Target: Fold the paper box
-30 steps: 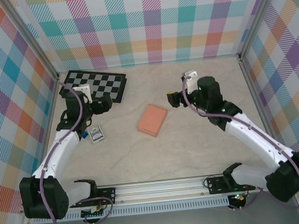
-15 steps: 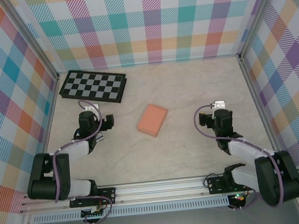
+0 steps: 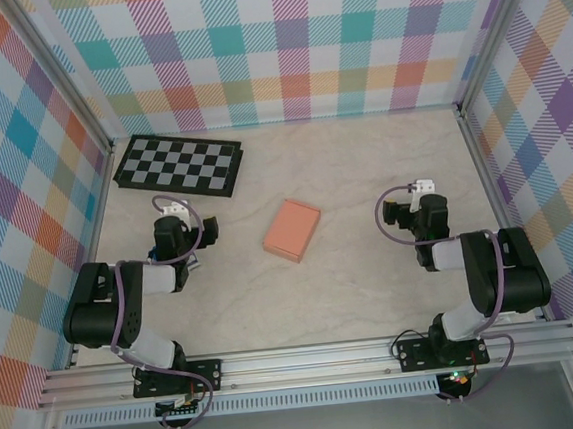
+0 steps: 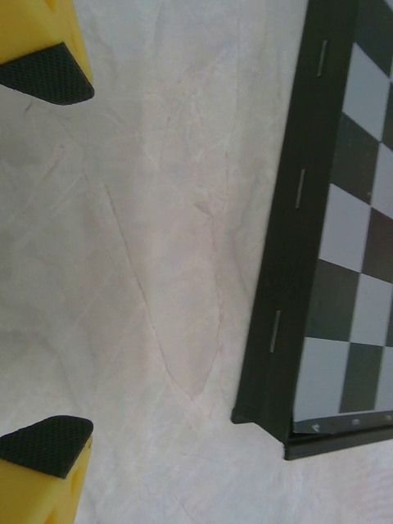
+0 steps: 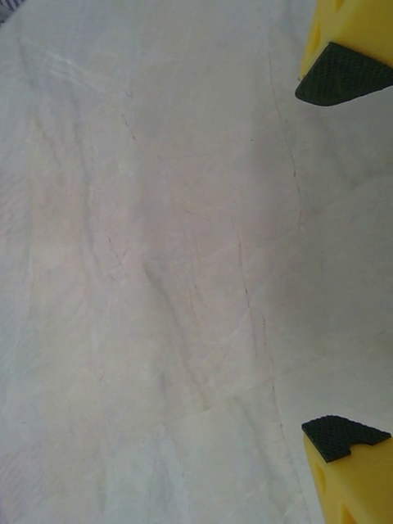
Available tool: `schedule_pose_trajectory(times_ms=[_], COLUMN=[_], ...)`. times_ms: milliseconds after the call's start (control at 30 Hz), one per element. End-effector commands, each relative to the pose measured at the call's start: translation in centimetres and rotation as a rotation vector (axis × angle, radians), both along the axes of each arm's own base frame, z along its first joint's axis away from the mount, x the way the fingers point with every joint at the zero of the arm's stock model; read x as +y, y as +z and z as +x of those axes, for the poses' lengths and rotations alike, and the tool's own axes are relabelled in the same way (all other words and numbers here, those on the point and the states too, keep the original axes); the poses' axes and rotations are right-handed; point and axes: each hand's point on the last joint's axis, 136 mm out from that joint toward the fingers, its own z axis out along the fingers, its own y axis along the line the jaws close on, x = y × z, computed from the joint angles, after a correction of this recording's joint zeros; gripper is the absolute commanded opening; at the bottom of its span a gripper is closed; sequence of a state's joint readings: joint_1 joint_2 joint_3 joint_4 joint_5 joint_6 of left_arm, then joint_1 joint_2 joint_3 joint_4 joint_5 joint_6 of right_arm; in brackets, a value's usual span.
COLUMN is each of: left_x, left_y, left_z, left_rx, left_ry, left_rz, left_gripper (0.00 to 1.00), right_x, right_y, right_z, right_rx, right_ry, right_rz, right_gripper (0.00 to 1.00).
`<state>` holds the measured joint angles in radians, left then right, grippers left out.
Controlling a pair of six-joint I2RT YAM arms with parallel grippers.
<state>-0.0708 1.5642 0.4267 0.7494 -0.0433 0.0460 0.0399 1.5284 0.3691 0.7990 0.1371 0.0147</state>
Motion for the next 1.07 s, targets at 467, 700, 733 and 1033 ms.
schedule_pose_trajectory(times_ms=[467, 700, 733, 1033], left_x=[0.43, 0.44, 0.38, 0.38], left_y=[0.99, 0.97, 1.01, 1.01], left_z=[0.51, 0.51, 0.52, 0.52], left_rx=[-0.047, -0.046, -0.048, -0.048], left_ry=[0.011, 0.012, 0.010, 0.010], left_rz=[-0.015, -0.014, -0.015, -0.014], left_gripper=[1.00, 1.00, 1.00, 1.00], right_x=[-0.52, -0.35, -0.35, -0.35], right_y=[2.03, 1.91, 1.94, 2.01], right_z=[1.18, 1.32, 1.34, 1.26], right_rx=[-0.070, -0.059, -0.060, -0.066], right_ry=[-0.039, -0.027, -0.027, -0.024], right_rz=[0.021, 0.028, 0.027, 0.026], right_gripper=[1.00, 1.00, 1.00, 1.00])
